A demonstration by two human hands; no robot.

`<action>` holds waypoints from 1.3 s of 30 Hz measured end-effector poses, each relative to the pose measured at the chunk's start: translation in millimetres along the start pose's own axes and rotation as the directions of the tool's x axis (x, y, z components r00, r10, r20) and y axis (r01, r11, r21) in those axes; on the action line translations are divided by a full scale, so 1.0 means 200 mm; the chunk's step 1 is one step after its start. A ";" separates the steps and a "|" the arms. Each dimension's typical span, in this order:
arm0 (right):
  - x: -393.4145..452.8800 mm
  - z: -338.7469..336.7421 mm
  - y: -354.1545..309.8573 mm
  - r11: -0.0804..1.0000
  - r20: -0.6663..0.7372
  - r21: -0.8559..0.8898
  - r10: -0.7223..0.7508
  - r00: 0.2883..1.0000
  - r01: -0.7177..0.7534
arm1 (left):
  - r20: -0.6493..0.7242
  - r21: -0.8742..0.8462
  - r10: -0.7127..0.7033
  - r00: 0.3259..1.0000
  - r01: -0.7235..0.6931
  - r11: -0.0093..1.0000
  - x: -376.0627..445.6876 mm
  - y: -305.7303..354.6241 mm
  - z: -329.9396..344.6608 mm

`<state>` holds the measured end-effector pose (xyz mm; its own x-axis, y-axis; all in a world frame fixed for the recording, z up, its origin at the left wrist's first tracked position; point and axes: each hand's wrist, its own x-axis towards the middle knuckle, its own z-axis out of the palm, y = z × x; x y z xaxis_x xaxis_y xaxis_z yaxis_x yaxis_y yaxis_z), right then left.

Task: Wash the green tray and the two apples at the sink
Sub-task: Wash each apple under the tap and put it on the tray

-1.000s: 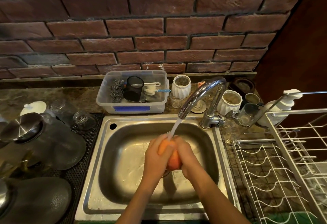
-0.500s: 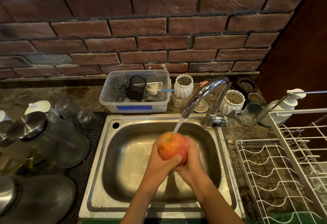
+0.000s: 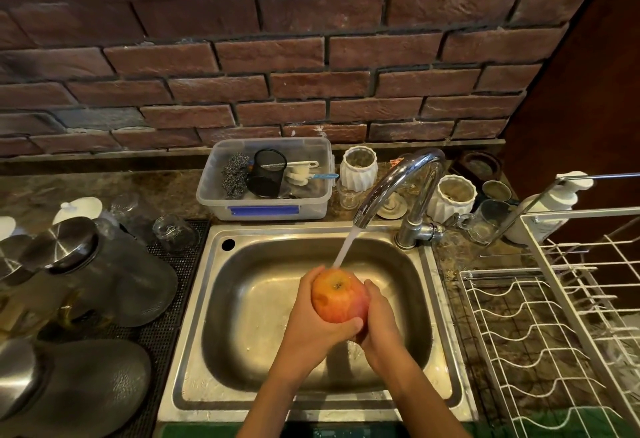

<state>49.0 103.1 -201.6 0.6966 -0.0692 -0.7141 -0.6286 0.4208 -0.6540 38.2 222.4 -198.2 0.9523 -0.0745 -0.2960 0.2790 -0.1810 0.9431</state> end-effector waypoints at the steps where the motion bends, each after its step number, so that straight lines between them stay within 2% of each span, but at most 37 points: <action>1: 0.00 0.00 0.00 1.000 -0.019 -0.021 -0.013 1.000 0.012 | 0.013 0.025 0.008 1.000 -0.008 1.000 -0.01 -0.01 0.00; 5: -0.01 -0.01 0.02 0.994 -0.084 -0.103 -0.051 0.995 0.042 | 0.036 0.046 0.012 0.999 -0.014 0.999 -0.03 -0.02 0.02; 9: 0.00 -0.03 0.04 0.972 -0.082 -0.206 -0.132 0.988 0.113 | -0.045 0.090 0.045 0.998 -0.040 0.995 -0.05 -0.03 0.03; 12: 0.00 -0.07 0.05 0.912 0.025 -0.297 -0.289 0.957 0.283 | -0.088 0.118 0.058 0.994 -0.047 0.992 -0.06 -0.02 0.03; 15: -0.04 -0.13 0.05 0.870 0.134 -0.344 -0.326 0.936 0.352 | -0.114 0.138 0.054 0.992 -0.038 0.990 -0.08 -0.02 0.02; 19: -0.07 -0.23 0.10 0.811 0.096 -0.435 -0.390 0.916 0.391 | -0.127 0.160 0.054 0.990 -0.033 0.987 -0.11 -0.03 0.02; 21: -0.09 -0.34 0.15 0.711 0.085 -0.556 -0.466 0.880 0.431 | -0.127 0.160 0.048 0.991 -0.027 0.987 -0.13 -0.04 0.02; 22: -0.10 -0.40 0.18 0.627 0.093 -0.653 -0.492 0.866 0.426 | -0.125 0.155 0.043 0.991 -0.023 0.988 -0.14 -0.04 0.02; 23: -0.12 -0.48 0.22 0.500 0.115 -0.769 -0.504 0.856 0.398 | -0.122 0.150 0.038 0.992 -0.020 0.988 -0.15 -0.05 0.02; 25: -0.16 -0.63 0.31 0.178 0.167 -0.940 -0.506 0.846 0.292 | -0.121 0.148 0.032 0.992 -0.014 0.989 -0.17 -0.06 0.02; 26: -0.18 -0.71 0.36 0.069 0.179 -0.966 -0.512 0.840 0.248 | -0.122 0.148 0.029 0.992 -0.011 0.989 -0.18 -0.07 0.02; 27: -0.20 -0.78 0.42 0.005 0.190 -0.974 -0.524 0.830 0.226 | -0.123 0.148 0.027 0.992 -0.009 0.989 -0.19 -0.07 0.02; 29: -0.22 -0.88 0.54 -0.056 0.180 -0.983 -0.511 0.841 0.177 | -0.123 0.147 0.033 0.992 -0.014 0.989 -0.20 -0.08 0.03; 33: -0.21 -0.99 0.68 -0.094 0.102 -0.993 -0.471 0.876 0.066 | -0.121 0.172 0.049 0.991 -0.027 0.985 -0.23 -0.09 0.04; 39: -0.24 -1.00 0.71 -0.174 0.105 -0.984 -0.451 0.886 0.027 | -0.113 0.197 0.060 0.992 -0.037 0.980 -0.30 -0.11 0.08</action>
<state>-143.0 -14.7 -309.4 0.9372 -0.1567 -0.3115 -0.2118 -0.9655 -0.1515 -27.8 216.1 -203.3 0.9752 0.0257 -0.2198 0.2136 -0.3681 0.9049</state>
